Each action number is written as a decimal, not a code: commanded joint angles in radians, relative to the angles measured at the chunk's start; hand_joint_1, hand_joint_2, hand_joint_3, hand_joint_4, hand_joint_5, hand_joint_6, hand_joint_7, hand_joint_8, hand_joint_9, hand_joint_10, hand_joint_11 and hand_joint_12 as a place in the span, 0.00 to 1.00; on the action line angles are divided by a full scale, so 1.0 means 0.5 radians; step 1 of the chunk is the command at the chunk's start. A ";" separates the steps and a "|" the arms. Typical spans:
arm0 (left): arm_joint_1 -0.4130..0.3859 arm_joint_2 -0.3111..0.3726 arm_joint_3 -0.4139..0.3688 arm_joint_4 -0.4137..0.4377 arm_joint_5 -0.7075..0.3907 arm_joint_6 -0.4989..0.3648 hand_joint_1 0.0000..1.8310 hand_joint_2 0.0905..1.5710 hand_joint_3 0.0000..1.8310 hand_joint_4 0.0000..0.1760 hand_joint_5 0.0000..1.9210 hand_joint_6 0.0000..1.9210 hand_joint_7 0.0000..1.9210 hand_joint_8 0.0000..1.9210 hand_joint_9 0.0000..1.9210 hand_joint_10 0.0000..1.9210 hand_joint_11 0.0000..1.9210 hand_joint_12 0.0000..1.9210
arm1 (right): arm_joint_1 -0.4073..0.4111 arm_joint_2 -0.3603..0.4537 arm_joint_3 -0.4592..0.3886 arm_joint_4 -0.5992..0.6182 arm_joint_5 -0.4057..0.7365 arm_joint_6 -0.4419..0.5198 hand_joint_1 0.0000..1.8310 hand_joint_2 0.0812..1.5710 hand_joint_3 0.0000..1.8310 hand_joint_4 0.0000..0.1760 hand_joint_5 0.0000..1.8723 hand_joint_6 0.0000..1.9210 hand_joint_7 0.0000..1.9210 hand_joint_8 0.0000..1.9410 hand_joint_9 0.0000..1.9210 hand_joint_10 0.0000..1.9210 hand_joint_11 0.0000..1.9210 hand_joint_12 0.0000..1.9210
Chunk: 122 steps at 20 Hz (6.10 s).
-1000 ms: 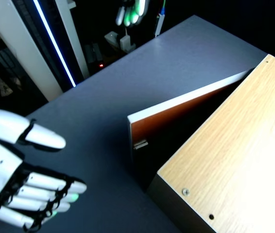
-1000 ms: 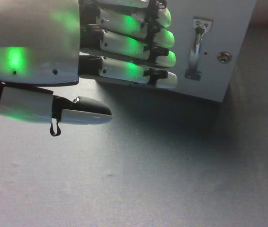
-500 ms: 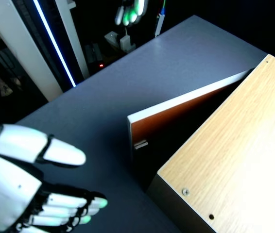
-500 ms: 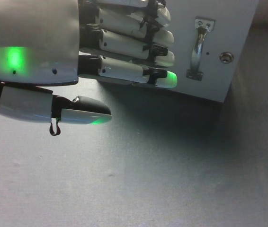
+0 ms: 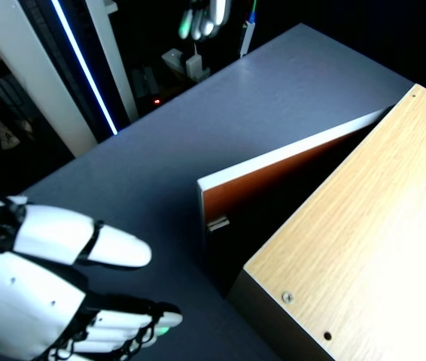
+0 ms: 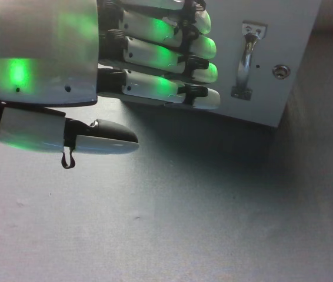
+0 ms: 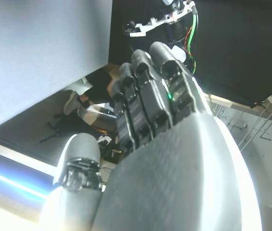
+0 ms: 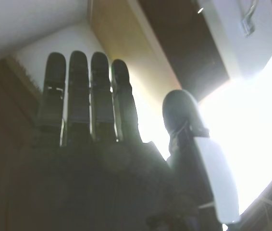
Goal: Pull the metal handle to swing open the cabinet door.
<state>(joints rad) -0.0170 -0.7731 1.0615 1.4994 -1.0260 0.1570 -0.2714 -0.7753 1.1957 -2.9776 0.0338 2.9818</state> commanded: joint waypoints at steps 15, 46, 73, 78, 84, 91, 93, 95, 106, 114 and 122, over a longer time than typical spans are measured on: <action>-0.021 0.009 0.000 -0.200 -0.050 0.017 0.00 1.00 0.03 0.00 0.22 0.00 0.25 0.00 0.23 0.00 0.05 0.39 | -0.081 -0.172 -0.032 0.082 -0.210 0.019 0.00 1.00 0.02 0.00 0.22 0.00 0.22 0.00 0.20 0.00 0.00 0.51; -0.021 0.009 0.000 -0.200 -0.050 0.017 0.00 1.00 0.03 0.00 0.22 0.00 0.25 0.00 0.23 0.00 0.05 0.39 | -0.118 -0.176 -0.460 0.188 -0.329 0.019 0.00 1.00 0.02 0.00 0.22 0.00 0.22 0.00 0.20 0.00 0.00 0.51; -0.021 0.010 0.000 -0.200 -0.050 0.017 0.00 1.00 0.03 0.00 0.23 0.00 0.25 0.00 0.23 0.00 0.06 0.39 | -0.180 -0.501 -0.725 0.027 -0.364 0.019 0.00 1.00 0.02 0.00 0.23 0.00 0.22 0.00 0.20 0.00 0.00 0.52; -0.021 0.010 0.000 -0.200 -0.050 0.017 0.00 1.00 0.03 0.00 0.23 0.00 0.25 0.00 0.23 0.00 0.05 0.39 | -0.208 -0.545 -0.723 0.027 -0.370 0.019 0.00 1.00 0.02 0.00 0.23 0.00 0.22 0.00 0.20 0.00 0.00 0.52; -0.021 0.010 0.000 -0.200 -0.050 0.017 0.00 1.00 0.03 0.00 0.23 0.00 0.25 0.00 0.23 0.00 0.06 0.39 | -0.208 -0.589 -0.732 0.040 -0.505 0.019 0.00 1.00 0.02 0.00 0.23 0.00 0.22 0.00 0.20 0.00 0.00 0.52; -0.021 0.010 0.000 -0.200 -0.050 0.017 0.00 1.00 0.03 0.00 0.22 0.00 0.25 0.00 0.23 0.00 0.06 0.39 | -0.233 -0.618 -0.762 0.213 -0.812 0.019 0.00 1.00 0.02 0.00 0.22 0.00 0.22 0.00 0.20 0.00 0.00 0.52; -0.021 0.010 0.000 -0.200 -0.050 0.017 0.00 1.00 0.03 0.00 0.22 0.00 0.25 0.00 0.23 0.00 0.06 0.38 | -0.271 -0.633 -0.783 0.301 -0.952 0.019 0.00 1.00 0.02 0.00 0.22 0.00 0.22 0.00 0.20 0.00 0.00 0.52; -0.021 0.010 0.000 -0.200 -0.050 0.017 0.00 1.00 0.03 0.00 0.22 0.00 0.25 0.00 0.23 0.00 0.06 0.38 | -0.301 -0.645 -0.803 0.331 -1.010 0.019 0.00 1.00 0.02 0.00 0.22 0.00 0.22 0.00 0.20 0.00 0.00 0.52; -0.021 0.010 0.000 -0.200 -0.050 0.017 0.00 1.00 0.03 0.00 0.23 0.00 0.25 0.00 0.23 0.00 0.06 0.38 | -0.459 -0.696 -0.920 0.501 -1.301 0.018 0.00 1.00 0.01 0.00 0.22 0.00 0.22 0.00 0.20 0.00 0.00 0.52; -0.021 0.010 0.000 -0.200 -0.050 0.017 0.00 1.00 0.03 0.00 0.23 0.00 0.25 0.00 0.23 0.00 0.06 0.38 | -0.491 -0.736 -0.873 0.557 -1.301 0.018 0.00 1.00 0.01 0.00 0.23 0.00 0.22 0.00 0.20 0.00 0.00 0.51; -0.021 0.010 0.000 -0.200 -0.050 0.017 0.00 1.00 0.03 0.00 0.23 0.00 0.25 0.00 0.23 0.00 0.06 0.37 | -0.538 -0.657 -0.768 0.708 -1.301 0.018 0.00 1.00 0.01 0.00 0.22 0.00 0.22 0.00 0.20 0.00 0.00 0.51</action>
<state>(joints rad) -0.0170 -0.7731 1.0615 1.4994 -1.0256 0.1570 -0.5480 -1.1099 0.8158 -2.6080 -0.5175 2.9818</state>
